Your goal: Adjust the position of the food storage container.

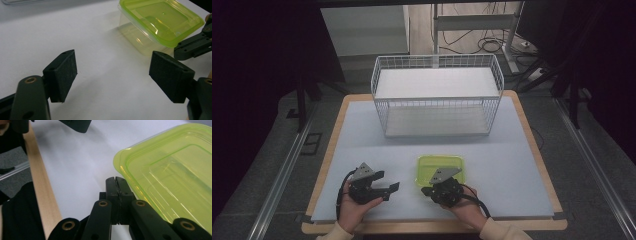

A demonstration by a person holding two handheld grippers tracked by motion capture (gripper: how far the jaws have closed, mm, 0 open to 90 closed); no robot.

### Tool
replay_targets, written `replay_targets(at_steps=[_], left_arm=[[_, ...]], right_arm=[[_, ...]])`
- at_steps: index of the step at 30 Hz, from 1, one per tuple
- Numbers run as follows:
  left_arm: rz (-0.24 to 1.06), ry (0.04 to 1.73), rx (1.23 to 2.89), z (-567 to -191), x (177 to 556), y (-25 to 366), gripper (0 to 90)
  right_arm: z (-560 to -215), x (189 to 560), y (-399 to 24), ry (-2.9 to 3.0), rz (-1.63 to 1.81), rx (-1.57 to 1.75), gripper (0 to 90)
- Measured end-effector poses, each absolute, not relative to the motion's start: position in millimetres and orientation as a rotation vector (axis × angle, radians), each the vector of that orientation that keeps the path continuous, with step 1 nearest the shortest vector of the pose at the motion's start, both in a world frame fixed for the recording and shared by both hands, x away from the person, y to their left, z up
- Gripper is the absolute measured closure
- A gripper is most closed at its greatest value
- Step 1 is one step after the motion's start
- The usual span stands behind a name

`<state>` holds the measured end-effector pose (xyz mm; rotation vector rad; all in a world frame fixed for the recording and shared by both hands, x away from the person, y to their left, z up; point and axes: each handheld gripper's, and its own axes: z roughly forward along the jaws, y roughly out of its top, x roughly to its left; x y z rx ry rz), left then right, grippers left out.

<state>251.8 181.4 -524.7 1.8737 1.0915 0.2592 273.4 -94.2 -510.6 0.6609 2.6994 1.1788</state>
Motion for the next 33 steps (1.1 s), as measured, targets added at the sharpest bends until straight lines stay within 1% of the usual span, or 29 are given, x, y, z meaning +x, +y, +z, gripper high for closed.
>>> replay_targets(at_steps=[5, 11, 12, 13, 15, 16, 17, 18, 20, 23, 24, 25, 28, 32, 33], left_arm=[[0.261, 1.090, 1.876, -525, 251, 180, 21.9], [0.259, 1.088, 1.874, -525, 251, 182, 21.8], [0.257, 1.090, 1.870, -525, 251, 181, 21.9], [0.256, 1.087, 1.873, -525, 251, 182, 21.9], [0.253, 1.086, 1.874, -525, 251, 182, 21.9], [0.251, 1.087, 1.872, -525, 251, 181, 21.9], [0.249, 1.088, 1.871, -525, 251, 181, 21.9], [0.245, 1.088, 1.867, -525, 250, 181, 21.9], [0.240, 1.087, 1.863, -524, 250, 180, 21.9], [0.223, 1.090, 1.859, -524, 250, 180, 22.3], [0.223, 1.090, 1.859, -524, 250, 180, 22.4], [0.221, 1.090, 1.857, -524, 250, 180, 22.4], [0.219, 1.094, 1.852, -524, 250, 180, 22.4], [0.209, 1.095, 1.845, -523, 250, 180, 22.4], [0.203, 1.096, 1.845, -523, 251, 180, 22.3]], right_arm=[[-512, 274, -89, 2.696, 1.168, 0.664, 89.6], [-504, 265, -101, 2.712, 1.249, 0.635, 89.6], [-501, 262, -107, 2.706, 1.269, 0.631, 89.6], [-494, 258, -122, 2.678, 1.307, 0.645, 89.5], [-491, 257, -128, 2.667, 1.319, 0.664, 89.5], [-483, 258, -149, 2.614, 1.344, 0.722, 89.5], [-483, 258, -149, 2.614, 1.344, 0.722, 89.5], [-478, 261, -169, 2.558, 1.373, 0.787, 89.5], [-477, 262, -176, 2.537, 1.383, 0.810, 89.5], [-476, 267, -215, 2.453, 1.411, 0.924, 89.5], [-476, 267, -215, 2.453, 1.411, 0.924, 89.5], [-478, 270, -228, 2.422, 1.425, 0.958, 89.5], [-478, 273, -238, 2.397, 1.449, 1.001, 88.7], [-479, 282, -250, 2.361, 1.513, 1.075, 84.6], [-480, 285, -252, 2.364, 1.541, 1.091, 78.9]])
